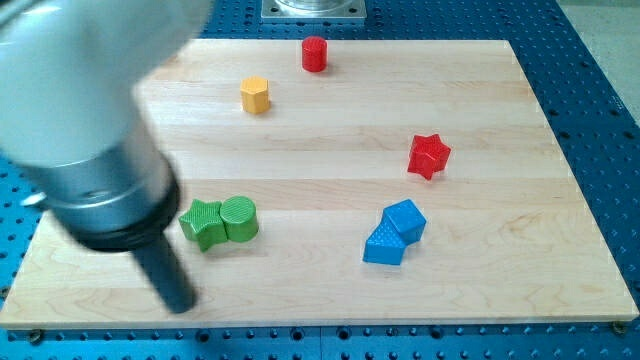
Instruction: Push the green star towards the top right of the board
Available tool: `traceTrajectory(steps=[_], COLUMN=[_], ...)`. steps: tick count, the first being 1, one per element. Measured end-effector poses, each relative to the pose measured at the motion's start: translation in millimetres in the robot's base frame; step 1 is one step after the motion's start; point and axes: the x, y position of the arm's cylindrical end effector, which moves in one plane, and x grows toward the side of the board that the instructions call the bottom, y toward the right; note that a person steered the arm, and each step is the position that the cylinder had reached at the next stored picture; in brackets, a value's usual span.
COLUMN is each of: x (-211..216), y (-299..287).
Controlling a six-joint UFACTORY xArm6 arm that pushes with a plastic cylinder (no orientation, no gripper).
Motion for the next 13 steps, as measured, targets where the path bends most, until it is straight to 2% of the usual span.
traceTrajectory(steps=[1,2,3,4,5,7,10,11,12,13], x=[-50,-49,-50,-92,-133,-135,-161,-189,-146,-157], y=[13,-63,-94,-8,42,41,39,97,59,1])
